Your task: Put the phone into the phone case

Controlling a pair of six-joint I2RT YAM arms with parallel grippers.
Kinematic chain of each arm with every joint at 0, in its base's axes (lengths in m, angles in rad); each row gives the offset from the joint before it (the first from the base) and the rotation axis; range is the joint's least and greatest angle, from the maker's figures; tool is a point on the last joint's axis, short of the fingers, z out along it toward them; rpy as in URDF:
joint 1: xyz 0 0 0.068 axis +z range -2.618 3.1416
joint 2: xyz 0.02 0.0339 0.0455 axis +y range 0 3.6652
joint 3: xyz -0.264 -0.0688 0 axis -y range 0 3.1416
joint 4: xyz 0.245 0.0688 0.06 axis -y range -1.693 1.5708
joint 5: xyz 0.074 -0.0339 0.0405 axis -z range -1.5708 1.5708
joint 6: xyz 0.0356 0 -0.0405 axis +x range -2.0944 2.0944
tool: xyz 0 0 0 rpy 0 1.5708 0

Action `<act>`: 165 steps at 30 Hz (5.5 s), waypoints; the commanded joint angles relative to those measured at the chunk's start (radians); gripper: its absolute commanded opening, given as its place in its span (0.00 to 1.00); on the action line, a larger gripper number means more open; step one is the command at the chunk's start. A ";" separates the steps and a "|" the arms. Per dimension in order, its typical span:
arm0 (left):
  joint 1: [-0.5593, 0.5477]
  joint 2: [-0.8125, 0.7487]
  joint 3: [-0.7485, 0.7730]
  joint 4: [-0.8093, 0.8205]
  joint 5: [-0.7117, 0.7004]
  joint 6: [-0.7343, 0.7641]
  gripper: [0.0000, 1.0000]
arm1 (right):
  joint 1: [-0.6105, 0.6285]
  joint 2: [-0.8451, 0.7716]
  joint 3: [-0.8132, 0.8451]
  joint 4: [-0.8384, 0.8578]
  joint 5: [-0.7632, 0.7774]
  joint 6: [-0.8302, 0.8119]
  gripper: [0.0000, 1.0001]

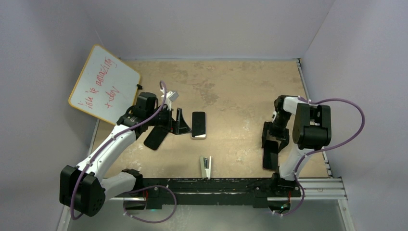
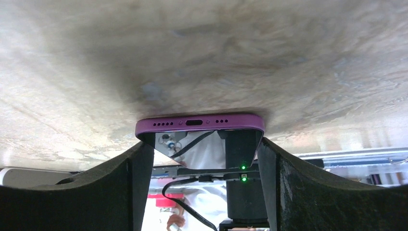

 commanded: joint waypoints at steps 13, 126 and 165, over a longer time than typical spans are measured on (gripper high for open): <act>0.019 0.121 0.108 -0.163 -0.474 0.028 0.86 | 0.264 0.041 0.207 0.239 0.020 0.155 0.51; -0.043 0.256 0.369 -0.203 0.269 -0.029 0.64 | 0.885 -0.741 -0.210 0.854 -0.399 -1.198 0.23; 0.085 0.060 0.171 -0.162 -0.008 -0.190 0.00 | 0.994 -0.761 -0.362 1.173 -0.241 -0.864 0.99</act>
